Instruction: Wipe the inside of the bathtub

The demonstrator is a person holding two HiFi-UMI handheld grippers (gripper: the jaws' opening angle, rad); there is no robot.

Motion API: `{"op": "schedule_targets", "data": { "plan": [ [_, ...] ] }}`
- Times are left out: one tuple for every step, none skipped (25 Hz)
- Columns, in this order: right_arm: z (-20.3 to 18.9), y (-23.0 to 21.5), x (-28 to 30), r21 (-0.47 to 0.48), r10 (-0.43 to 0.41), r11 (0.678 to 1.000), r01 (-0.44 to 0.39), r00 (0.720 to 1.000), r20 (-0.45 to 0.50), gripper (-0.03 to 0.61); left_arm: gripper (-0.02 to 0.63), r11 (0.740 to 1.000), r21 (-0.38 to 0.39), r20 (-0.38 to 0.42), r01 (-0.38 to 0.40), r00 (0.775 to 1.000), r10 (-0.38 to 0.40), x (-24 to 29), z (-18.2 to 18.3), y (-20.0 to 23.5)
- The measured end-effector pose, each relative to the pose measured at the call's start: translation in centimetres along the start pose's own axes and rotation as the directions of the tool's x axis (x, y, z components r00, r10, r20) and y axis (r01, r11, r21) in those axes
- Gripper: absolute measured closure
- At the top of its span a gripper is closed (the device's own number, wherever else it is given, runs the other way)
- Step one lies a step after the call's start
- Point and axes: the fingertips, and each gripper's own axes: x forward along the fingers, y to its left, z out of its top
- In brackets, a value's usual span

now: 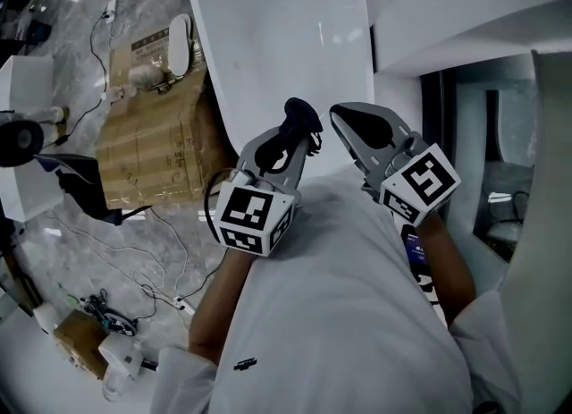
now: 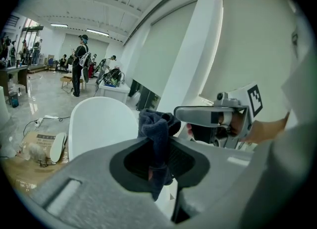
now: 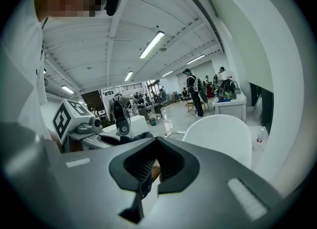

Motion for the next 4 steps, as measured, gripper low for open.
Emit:
{"op": "schedule_targets", "data": {
  "plan": [
    [-0.03,0.11,-0.27,0.007,0.002,1.0,-0.002,1.0,0.002,0.572,0.554,1.0,0.005,0.001,0.001,1.0,-0.001,-0.12,0.06,-0.22],
    [-0.07,0.17,-0.57,0.015,0.003,1.0,-0.004,1.0,0.004,0.574,0.554,1.0,0.012,0.001,0.003,1.0,-0.003,-0.2,0.13,-0.46],
    [-0.11,0.18,-0.89,0.023,0.004,1.0,-0.004,1.0,0.007,0.574,0.554,1.0,0.018,0.002,0.005,1.0,-0.005,-0.26,0.19,-0.72],
    [-0.16,0.19,-1.22,0.031,0.004,0.999,-0.005,1.0,0.009,0.572,0.554,1.0,0.023,0.002,0.007,1.0,-0.008,-0.32,0.25,-0.98]
  ]
}}
